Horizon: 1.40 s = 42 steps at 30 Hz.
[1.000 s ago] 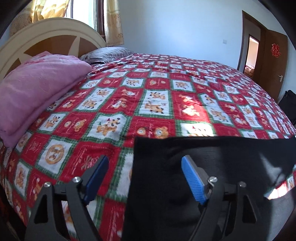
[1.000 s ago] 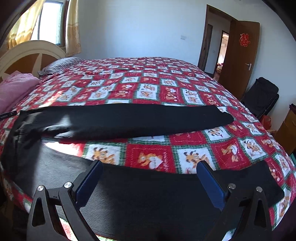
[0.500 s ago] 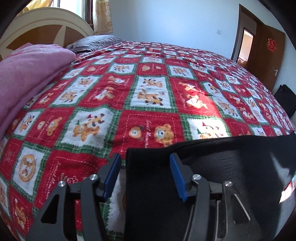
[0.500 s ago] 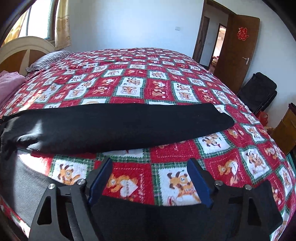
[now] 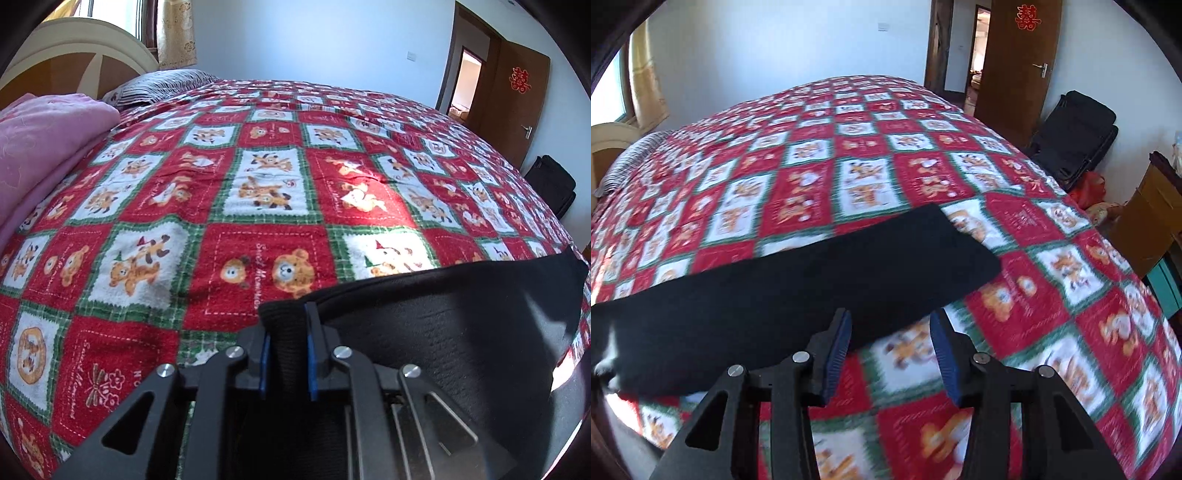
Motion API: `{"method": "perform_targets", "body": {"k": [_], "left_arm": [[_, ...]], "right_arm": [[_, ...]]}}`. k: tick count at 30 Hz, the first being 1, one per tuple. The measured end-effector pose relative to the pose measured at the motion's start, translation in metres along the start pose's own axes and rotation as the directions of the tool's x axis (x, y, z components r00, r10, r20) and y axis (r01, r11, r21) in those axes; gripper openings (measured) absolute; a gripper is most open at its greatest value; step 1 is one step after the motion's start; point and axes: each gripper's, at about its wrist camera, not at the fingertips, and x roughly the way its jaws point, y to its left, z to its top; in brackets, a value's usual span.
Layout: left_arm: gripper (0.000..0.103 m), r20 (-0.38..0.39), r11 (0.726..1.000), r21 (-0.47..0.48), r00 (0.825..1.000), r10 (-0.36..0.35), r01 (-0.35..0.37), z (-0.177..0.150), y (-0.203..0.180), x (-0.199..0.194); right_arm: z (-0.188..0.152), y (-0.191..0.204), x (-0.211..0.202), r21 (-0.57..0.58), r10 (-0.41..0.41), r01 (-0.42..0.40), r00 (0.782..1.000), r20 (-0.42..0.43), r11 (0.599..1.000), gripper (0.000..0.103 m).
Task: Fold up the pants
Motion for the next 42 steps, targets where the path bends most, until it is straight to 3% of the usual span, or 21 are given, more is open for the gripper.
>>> {"method": "perform_targets", "body": {"k": [4,6,8,10,13,16,19,20,22,23,24,34,42], "left_arm": [[0.018,0.003,1.000,0.000,1.000,0.009,-0.009,-0.001,-0.001,-0.001],[0.023,0.004,1.000,0.004,1.000,0.029,-0.029,-0.001,-0.002,-0.001],[0.035,0.006,0.999,0.006,0.999,0.049,-0.049,-0.001,-0.003,-0.001],[0.037,0.002,0.999,0.007,0.999,0.052,-0.052,-0.001,-0.002,0.000],[0.049,0.004,0.998,0.000,0.998,0.068,-0.068,0.001,0.000,0.000],[0.047,-0.005,0.999,0.006,0.999,0.046,-0.046,0.001,0.000,0.003],[0.026,-0.008,0.999,0.025,1.000,0.022,-0.022,0.000,-0.004,0.003],[0.023,-0.009,0.999,0.034,1.000,0.018,-0.018,0.000,-0.005,0.003],[0.019,-0.010,0.998,0.053,1.000,0.021,-0.020,0.000,-0.008,0.002],[0.016,-0.010,0.998,0.060,1.000,0.020,-0.020,0.001,-0.010,0.002],[0.016,-0.010,0.998,0.066,1.000,0.019,-0.018,0.001,-0.011,0.001],[0.015,0.036,0.999,0.015,0.998,-0.051,0.051,0.007,0.001,-0.018],[0.015,0.137,0.993,0.015,0.983,-0.122,0.121,0.003,0.002,-0.046]], "right_arm": [[0.027,-0.024,0.028,0.080,0.021,-0.017,0.999,-0.046,0.997,0.047],[0.042,-0.032,0.042,0.095,0.013,-0.007,0.998,-0.060,0.995,0.051],[0.052,-0.037,0.052,0.088,0.001,0.005,0.997,-0.071,0.996,0.066],[0.064,-0.038,0.066,0.068,0.007,-0.002,0.997,-0.083,0.998,0.067],[0.075,-0.041,0.081,0.043,-0.020,0.024,0.997,-0.081,0.999,0.067],[0.083,-0.044,0.101,0.036,-0.014,0.018,0.994,-0.107,0.999,0.067],[0.085,-0.046,0.119,0.058,0.032,-0.024,0.989,-0.145,0.998,0.067],[0.084,-0.045,0.121,0.052,0.028,-0.021,0.989,-0.147,0.998,0.066],[0.083,-0.041,0.118,0.031,0.030,-0.026,0.991,-0.133,0.999,0.049],[0.083,-0.039,0.116,0.022,0.041,-0.038,0.991,-0.129,0.999,0.027],[0.082,-0.038,0.113,0.015,0.040,-0.038,0.991,-0.124,0.999,0.012],[0.080,-0.043,0.055,0.029,0.078,-0.078,0.997,-0.005,0.997,0.008],[0.059,-0.064,-0.009,0.057,0.150,-0.158,0.980,0.129,0.986,0.008]]}}
